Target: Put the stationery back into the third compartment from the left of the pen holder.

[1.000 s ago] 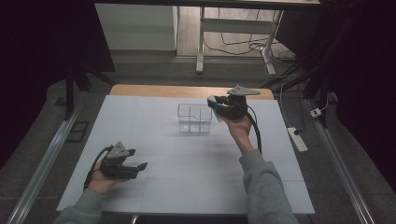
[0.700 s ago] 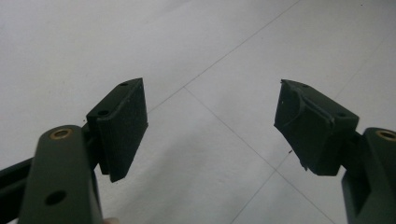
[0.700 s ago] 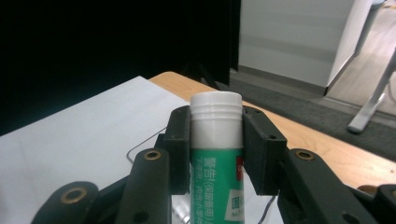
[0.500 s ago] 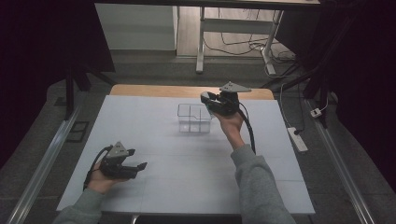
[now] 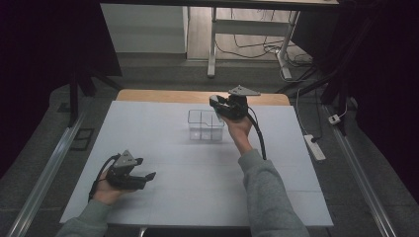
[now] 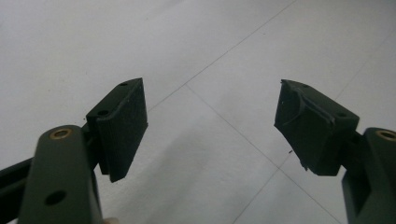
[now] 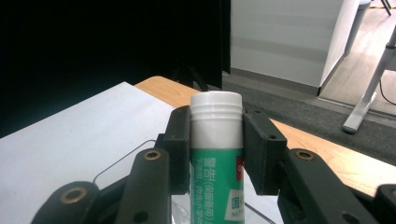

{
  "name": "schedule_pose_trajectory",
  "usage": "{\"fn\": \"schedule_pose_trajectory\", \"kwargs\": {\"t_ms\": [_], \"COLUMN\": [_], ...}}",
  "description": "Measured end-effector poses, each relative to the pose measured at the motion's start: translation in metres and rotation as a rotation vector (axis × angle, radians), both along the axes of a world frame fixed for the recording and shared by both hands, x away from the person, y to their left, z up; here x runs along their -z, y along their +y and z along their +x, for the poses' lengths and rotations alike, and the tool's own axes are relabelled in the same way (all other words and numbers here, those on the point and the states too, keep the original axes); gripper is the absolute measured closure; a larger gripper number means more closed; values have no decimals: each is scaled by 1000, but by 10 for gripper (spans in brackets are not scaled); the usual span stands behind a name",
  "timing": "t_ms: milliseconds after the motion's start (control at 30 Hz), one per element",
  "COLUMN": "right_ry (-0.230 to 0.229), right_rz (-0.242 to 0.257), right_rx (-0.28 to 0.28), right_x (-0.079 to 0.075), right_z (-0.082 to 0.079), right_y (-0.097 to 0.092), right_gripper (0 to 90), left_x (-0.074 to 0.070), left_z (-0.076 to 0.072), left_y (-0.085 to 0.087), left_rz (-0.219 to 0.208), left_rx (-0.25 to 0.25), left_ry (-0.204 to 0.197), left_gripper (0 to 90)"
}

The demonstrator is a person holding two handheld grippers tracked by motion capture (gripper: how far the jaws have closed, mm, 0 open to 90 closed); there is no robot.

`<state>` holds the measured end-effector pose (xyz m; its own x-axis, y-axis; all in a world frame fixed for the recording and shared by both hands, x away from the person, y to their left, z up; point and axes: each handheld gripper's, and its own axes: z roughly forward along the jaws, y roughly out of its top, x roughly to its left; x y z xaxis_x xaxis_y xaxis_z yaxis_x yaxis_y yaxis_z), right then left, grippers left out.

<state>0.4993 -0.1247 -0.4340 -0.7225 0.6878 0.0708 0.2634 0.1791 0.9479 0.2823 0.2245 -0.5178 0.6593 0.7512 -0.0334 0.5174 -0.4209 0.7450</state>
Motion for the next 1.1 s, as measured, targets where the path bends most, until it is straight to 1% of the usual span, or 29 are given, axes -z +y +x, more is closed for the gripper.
{"fn": "schedule_pose_trajectory", "kwargs": {"t_ms": [33, 133, 267, 300, 433, 567, 700, 800, 900, 1100], "right_ry": [1, 14, 15, 18, 8, 8, 1, 10, 15, 24], "right_rz": [-5, 5, 4, -4, -25, -31, -43, -36, -55, -90], "right_rx": [7, 16, 25, 30, 46, 47, 50, 48, 49, 21], "right_x": [1, 3, 6, 7, 4, 0, -1, 0, 2, 5], "right_z": [1, 3, 5, 5, 1, -4, -8, -11, -15, -24], "right_y": [1, 2, 3, 4, 5, -1, -9, -15, -20, -27], "right_gripper": [641, 640, 631, 618, 501, 461, 451, 451, 452, 450], "left_x": [0, 1, 2, 2, 2, 2, 2, 2, 3, 2], "left_z": [0, 0, 0, 0, 1, 1, 1, 1, 1, 1], "left_y": [0, -2, -3, -3, -2, -1, -2, -2, -2, -2], "left_rz": [2, 11, 25, 27, 24, 24, 26, 27, 30, 27], "left_rx": [2, 9, 15, 15, 12, 11, 11, 11, 12, 9], "left_ry": [0, 4, 9, 9, 8, 7, 7, 8, 8, 8], "left_gripper": [252, 251, 248, 246, 246, 246, 246, 246, 245, 245]}}
